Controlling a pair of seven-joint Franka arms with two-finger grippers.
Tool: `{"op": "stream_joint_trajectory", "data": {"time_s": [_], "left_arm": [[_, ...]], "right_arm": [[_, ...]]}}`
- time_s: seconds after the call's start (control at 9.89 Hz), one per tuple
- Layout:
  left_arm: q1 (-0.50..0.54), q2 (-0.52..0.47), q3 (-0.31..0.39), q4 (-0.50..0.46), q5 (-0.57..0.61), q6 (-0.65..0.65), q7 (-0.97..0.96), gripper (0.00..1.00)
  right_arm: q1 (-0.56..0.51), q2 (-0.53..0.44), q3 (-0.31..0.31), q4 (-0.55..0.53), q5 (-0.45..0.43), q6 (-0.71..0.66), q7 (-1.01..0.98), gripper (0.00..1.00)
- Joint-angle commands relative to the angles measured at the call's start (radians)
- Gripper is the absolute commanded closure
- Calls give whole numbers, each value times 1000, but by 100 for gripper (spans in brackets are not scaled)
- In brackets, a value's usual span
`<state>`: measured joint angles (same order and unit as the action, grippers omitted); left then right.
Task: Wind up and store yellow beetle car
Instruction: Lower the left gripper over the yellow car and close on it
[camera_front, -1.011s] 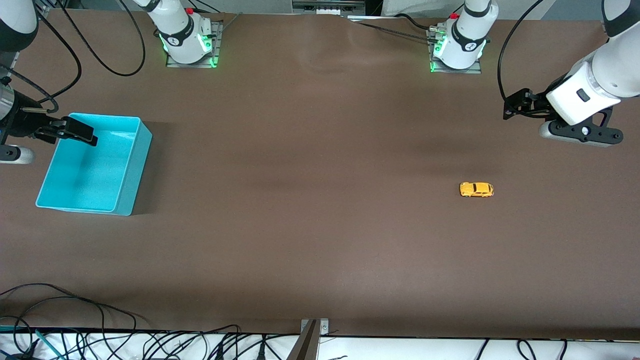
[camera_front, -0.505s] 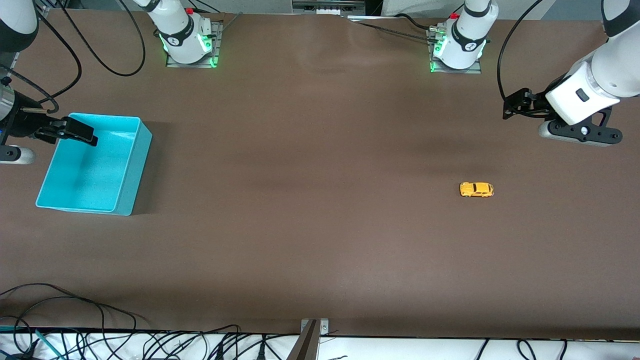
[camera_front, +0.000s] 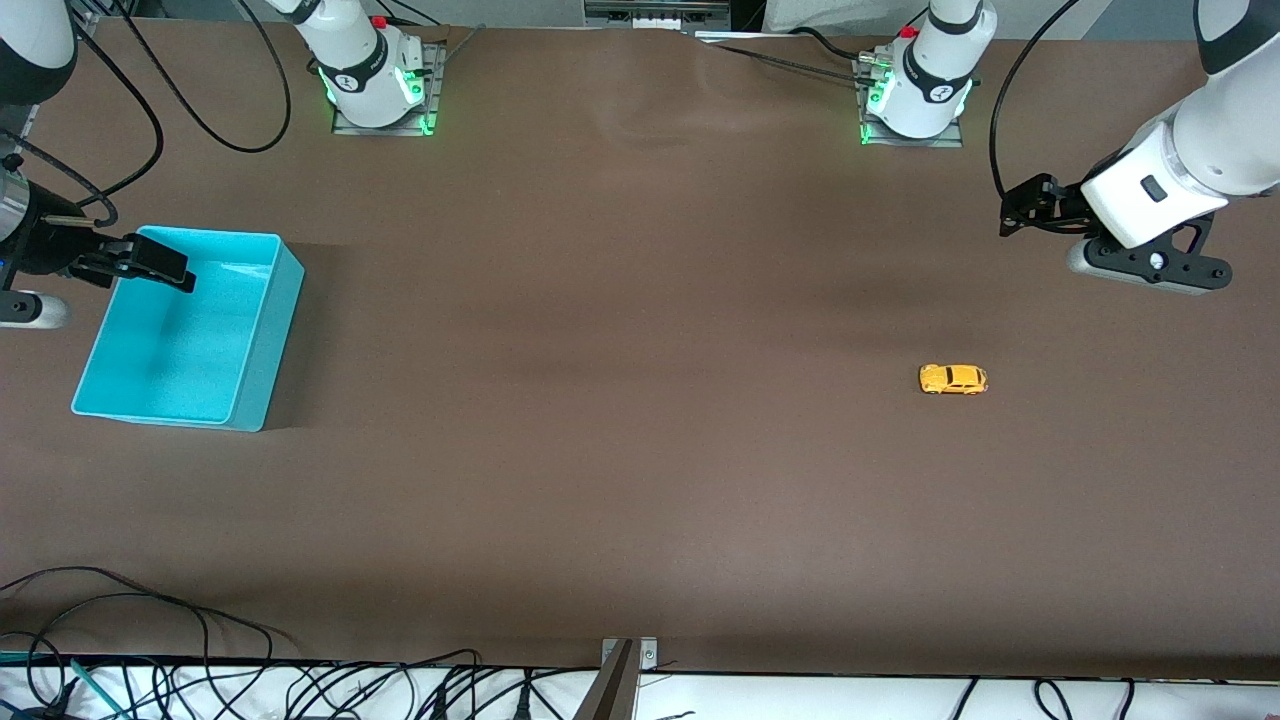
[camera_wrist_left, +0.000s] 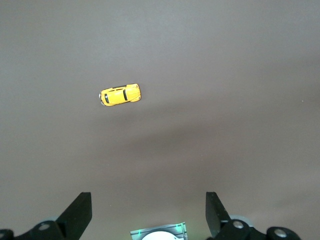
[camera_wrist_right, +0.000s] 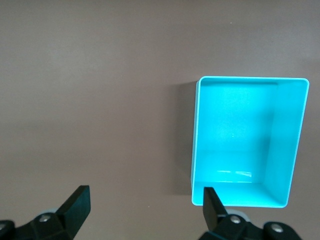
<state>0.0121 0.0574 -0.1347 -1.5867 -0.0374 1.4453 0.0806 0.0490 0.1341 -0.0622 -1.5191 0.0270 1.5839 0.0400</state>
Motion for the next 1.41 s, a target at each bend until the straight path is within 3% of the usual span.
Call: {"op": "stream_joint_trajectory", "data": {"time_s": [0.0, 0.4, 1.01, 1.31], "left_arm": [[2, 62, -2, 4, 27, 57, 149, 0], [0, 121, -2, -71, 82, 235, 420, 0], [115, 154, -2, -383, 86, 642, 1003, 0], [138, 264, 0, -398, 86, 745, 1218, 0]], "right_arm": [[-3, -2, -1, 10, 11, -18, 5, 0], [-3, -2, -1, 8, 11, -16, 8, 0], [-3, -5, -2, 10, 16, -18, 11, 0], [-6, -7, -4, 8, 16, -18, 5, 0]]}}
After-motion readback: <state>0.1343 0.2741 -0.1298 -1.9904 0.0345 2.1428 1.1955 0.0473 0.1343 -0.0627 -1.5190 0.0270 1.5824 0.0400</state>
